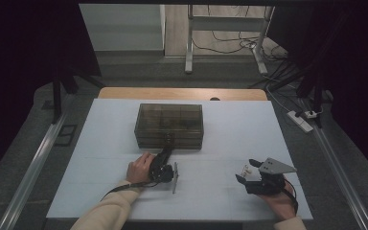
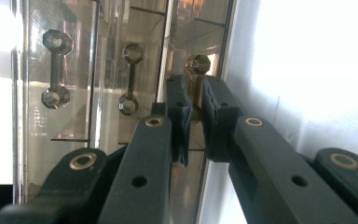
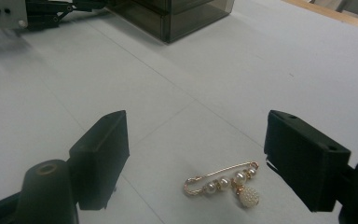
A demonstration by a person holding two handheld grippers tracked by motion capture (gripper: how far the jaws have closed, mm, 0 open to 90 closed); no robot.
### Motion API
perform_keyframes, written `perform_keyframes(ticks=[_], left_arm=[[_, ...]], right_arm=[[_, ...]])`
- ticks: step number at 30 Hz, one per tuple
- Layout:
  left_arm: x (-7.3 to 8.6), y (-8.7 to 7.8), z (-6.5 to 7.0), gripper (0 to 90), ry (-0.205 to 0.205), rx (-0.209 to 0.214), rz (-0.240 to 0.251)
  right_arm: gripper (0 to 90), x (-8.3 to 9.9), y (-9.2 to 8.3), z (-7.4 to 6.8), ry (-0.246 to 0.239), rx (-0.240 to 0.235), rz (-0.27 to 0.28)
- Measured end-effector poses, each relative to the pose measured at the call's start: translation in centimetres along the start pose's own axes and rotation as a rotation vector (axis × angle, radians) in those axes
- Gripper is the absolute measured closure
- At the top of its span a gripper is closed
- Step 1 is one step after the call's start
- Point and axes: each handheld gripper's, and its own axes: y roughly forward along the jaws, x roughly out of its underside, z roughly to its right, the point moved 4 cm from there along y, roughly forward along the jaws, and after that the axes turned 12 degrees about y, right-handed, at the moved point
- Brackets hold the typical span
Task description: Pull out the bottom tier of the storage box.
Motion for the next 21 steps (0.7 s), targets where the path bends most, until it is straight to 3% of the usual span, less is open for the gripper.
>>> perform_keyframes(ticks=[21], left_arm=[[-0.1,-1.5,0.1,81.0,-0.012,0.019,0.019]], right_arm=[[21.1,0.0,0.0,0.0,0.002,0.003,0.001]])
